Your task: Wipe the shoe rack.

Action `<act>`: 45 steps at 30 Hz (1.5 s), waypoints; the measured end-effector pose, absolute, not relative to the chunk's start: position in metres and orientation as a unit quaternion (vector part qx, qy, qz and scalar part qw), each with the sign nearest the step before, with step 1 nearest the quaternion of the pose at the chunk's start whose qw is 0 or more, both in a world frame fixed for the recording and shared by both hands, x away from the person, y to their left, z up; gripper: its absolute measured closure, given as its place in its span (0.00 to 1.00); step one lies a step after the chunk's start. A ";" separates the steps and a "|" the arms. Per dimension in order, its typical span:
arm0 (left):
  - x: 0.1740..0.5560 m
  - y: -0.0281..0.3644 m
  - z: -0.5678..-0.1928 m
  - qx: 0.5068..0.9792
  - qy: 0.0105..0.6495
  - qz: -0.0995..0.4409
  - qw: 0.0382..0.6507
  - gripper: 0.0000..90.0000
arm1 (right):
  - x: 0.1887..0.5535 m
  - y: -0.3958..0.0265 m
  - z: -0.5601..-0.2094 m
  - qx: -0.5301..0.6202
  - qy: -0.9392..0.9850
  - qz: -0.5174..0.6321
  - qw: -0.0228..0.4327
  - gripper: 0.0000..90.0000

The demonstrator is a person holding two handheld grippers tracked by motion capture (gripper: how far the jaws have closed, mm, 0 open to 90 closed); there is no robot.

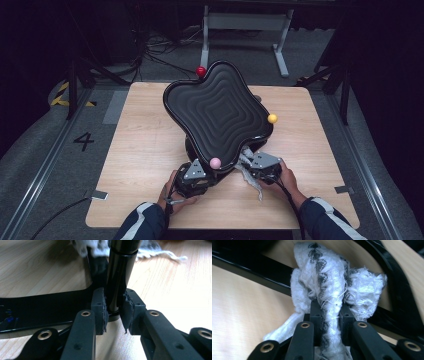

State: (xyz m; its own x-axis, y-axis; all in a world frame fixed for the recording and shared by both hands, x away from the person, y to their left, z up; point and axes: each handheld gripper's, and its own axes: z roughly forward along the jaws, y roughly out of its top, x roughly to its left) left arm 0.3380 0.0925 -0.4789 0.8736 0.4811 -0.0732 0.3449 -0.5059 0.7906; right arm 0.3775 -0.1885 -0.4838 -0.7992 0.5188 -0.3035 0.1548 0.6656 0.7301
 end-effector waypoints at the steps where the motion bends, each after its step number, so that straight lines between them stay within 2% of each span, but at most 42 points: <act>1: 0.338 0.092 -0.479 0.864 0.239 0.078 0.436 0.81 | 0.375 -0.185 -0.483 0.183 0.880 0.363 0.247 0.87; 13: 0.338 0.093 -0.479 0.865 0.240 0.079 0.434 0.81 | 0.346 -0.147 -0.483 0.118 0.892 0.382 0.211 0.87; 22: 0.338 0.092 -0.479 0.864 0.242 0.079 0.435 0.81 | 0.343 -0.143 -0.483 0.112 0.893 0.386 0.203 0.87; 32: 0.338 0.092 -0.479 0.864 0.242 0.081 0.435 0.81 | 0.350 -0.152 -0.483 0.119 0.893 0.376 0.217 0.87; 45: 0.338 0.092 -0.479 0.863 0.242 0.081 0.435 0.81 | 0.379 -0.193 -0.480 0.198 0.883 0.338 0.258 0.87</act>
State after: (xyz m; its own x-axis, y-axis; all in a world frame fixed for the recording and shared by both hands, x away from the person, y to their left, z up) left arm 0.3380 0.0922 -0.4788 0.8698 0.4882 -0.0717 0.3480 -0.5039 0.7905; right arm 0.3787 -0.1930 -0.4800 -0.7879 0.5247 -0.3224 0.1751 0.6928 0.6996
